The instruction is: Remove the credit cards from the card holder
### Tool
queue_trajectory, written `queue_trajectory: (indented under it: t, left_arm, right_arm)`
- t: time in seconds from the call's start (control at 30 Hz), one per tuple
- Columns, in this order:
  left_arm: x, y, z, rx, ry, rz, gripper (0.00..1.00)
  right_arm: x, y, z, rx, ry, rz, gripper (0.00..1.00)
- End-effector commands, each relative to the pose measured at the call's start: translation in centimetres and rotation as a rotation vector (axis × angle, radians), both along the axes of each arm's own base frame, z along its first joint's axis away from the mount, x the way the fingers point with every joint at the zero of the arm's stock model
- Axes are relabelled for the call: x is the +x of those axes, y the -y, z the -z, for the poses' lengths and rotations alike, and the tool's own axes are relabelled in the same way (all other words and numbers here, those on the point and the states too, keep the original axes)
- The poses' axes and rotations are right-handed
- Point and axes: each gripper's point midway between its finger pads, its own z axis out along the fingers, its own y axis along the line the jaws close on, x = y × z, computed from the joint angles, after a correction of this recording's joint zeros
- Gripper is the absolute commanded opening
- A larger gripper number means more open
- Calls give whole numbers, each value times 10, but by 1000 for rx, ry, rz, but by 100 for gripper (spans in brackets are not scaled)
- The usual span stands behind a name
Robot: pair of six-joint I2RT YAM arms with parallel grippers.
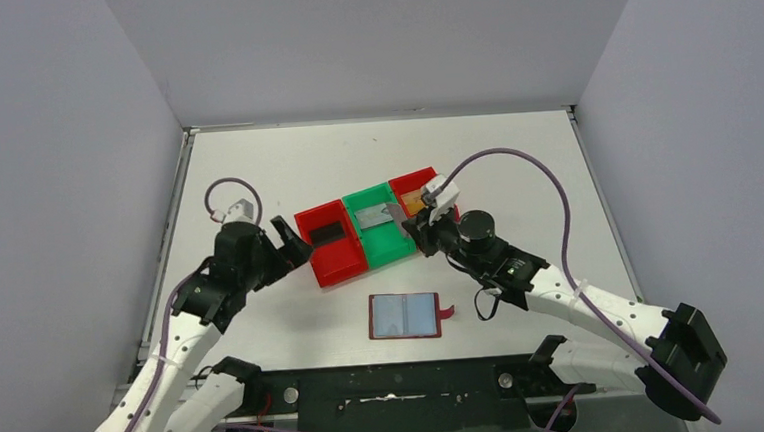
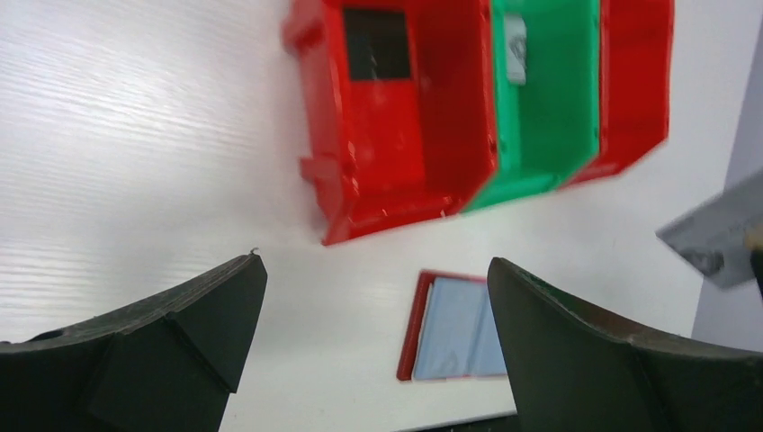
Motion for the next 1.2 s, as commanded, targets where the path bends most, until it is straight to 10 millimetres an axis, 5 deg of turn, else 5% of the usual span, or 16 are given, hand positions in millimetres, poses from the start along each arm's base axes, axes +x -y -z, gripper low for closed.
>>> queue_trajectory:
  t: [0.0, 0.17, 0.27, 0.43, 0.73, 0.93, 1.17]
  left_arm:
    - [25, -38, -16, 40, -3, -34, 97]
    - [34, -74, -27, 70, 84, -105, 97]
    - [32, -85, -24, 107, 155, -151, 97]
    - [32, -88, -34, 122, 223, -155, 97]
    - [35, -78, -28, 98, 211, -101, 97]
    - [34, -84, -29, 112, 219, -136, 97]
    - [35, -84, -28, 110, 220, -135, 98]
  right_arm:
    - [30, -4, -25, -267, 282, -61, 0]
    - [33, -22, 0, -422, 235, -293, 0]
    - [38, -27, -4, -397, 265, -367, 0]
    - [51, -21, 26, -637, 233, -444, 0]
    - [67, -19, 43, -829, 403, -518, 0]
    - [73, -32, 68, -862, 404, -608, 0]
    - [81, -44, 73, -872, 408, -633, 0]
